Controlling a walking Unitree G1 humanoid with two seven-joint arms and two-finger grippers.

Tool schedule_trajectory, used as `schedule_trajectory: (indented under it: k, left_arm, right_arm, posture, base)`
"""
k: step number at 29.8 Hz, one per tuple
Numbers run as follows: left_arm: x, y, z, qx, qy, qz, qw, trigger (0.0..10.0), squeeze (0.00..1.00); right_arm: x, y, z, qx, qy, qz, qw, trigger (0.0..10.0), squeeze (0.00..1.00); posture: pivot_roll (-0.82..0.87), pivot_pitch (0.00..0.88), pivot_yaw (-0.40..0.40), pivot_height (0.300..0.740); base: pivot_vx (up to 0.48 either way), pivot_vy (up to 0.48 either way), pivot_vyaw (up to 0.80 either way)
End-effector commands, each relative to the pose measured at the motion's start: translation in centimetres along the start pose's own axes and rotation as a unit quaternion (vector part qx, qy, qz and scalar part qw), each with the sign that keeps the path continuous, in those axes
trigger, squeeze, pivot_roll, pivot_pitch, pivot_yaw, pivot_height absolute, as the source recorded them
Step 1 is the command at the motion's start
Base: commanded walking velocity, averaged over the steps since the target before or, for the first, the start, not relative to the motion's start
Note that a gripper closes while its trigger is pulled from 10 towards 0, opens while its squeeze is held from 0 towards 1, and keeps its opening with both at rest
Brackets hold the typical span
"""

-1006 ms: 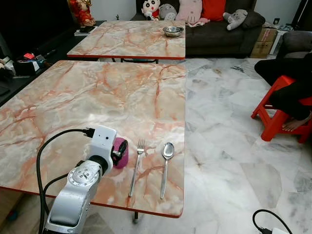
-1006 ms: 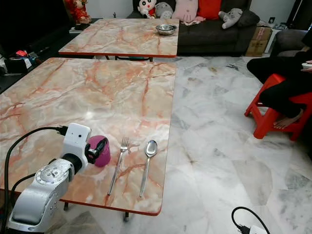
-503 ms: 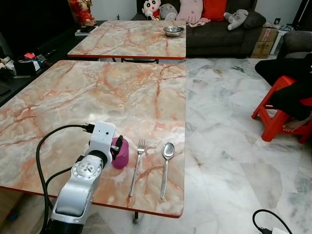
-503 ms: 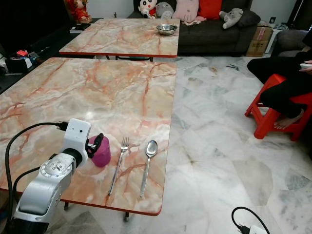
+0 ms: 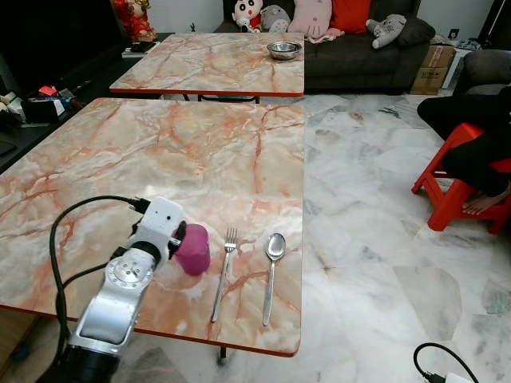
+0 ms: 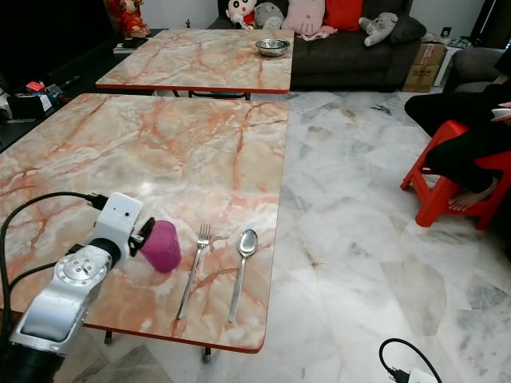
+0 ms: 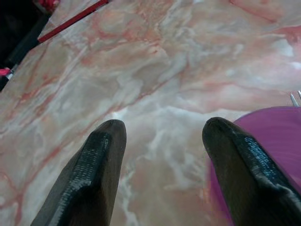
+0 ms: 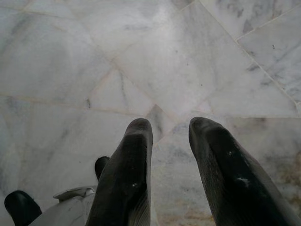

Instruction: Setting the table

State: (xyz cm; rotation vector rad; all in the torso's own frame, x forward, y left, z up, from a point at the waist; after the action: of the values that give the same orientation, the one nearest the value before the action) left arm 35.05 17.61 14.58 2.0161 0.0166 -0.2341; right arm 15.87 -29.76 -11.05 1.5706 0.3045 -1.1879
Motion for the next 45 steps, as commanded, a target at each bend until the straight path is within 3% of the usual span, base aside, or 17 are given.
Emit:
schedule_trajectory:
  k: [1,7,12,23,30,45]
  left_arm:
    - [0.1,-0.2,-0.7,-0.001,0.0,-0.004,1.0,10.0,0.0]
    - [-0.6,0.0,-1.4,-0.082,-0.037,0.015,0.996,10.0,0.0]
    - [-1.0,0.1,-2.4,-0.113,-0.053,0.029,0.992,10.0,0.0]
    - [-0.9,0.4,-2.6,-0.087,-0.081,0.046,0.992,10.0,0.0]
    - [-1.7,0.1,-0.6,-0.07,-0.158,0.053,0.984,10.0,0.0]
    - [-1.4,-0.2,0.1,-0.042,-0.167,0.039,0.984,10.0,0.0]
  right_arm:
    - [0.0,-0.2,0.0,0.004,-0.001,-0.004,1.0,10.0,0.0]
    - [0.0,-0.1,0.1,0.003,-0.002,-0.004,1.0,10.0,0.0]
    - [0.0,-0.1,0.1,0.002,-0.002,-0.004,1.0,10.0,0.0]
    - [0.0,0.0,0.1,0.001,-0.002,-0.003,1.0,10.0,0.0]
    - [0.0,0.0,0.2,0.001,-0.002,-0.004,1.0,10.0,0.0]
    - [0.0,-0.1,0.1,0.002,-0.002,-0.005,1.0,10.0,0.0]
  posture:
    - [0.03,0.058,0.026,0.74]
    - [0.04,0.058,0.021,0.74]
    - [0.04,0.058,0.019,0.74]
    - [0.04,0.056,0.018,0.74]
    - [0.03,0.058,0.017,0.74]
    - [0.03,0.057,0.019,0.74]
  base:
    - [0.0,0.0,0.0]
    - [0.0,0.0,0.0]
    - [0.0,0.0,0.0]
    - [0.0,0.0,0.0]
    - [0.0,0.0,0.0]
    - [0.0,0.0,0.0]
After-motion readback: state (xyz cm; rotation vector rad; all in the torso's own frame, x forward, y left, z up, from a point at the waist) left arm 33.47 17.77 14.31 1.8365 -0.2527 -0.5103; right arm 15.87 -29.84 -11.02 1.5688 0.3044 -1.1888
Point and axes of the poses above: a point about 5 cm out from each wrist's last joint towards the gripper, its own x axis pointing out of the wrist towards the gripper, its own y axis along the axis of the wrist's last joint, z = x × y, the point moved 4 cm from there along x, pointing out of the wrist towards the gripper
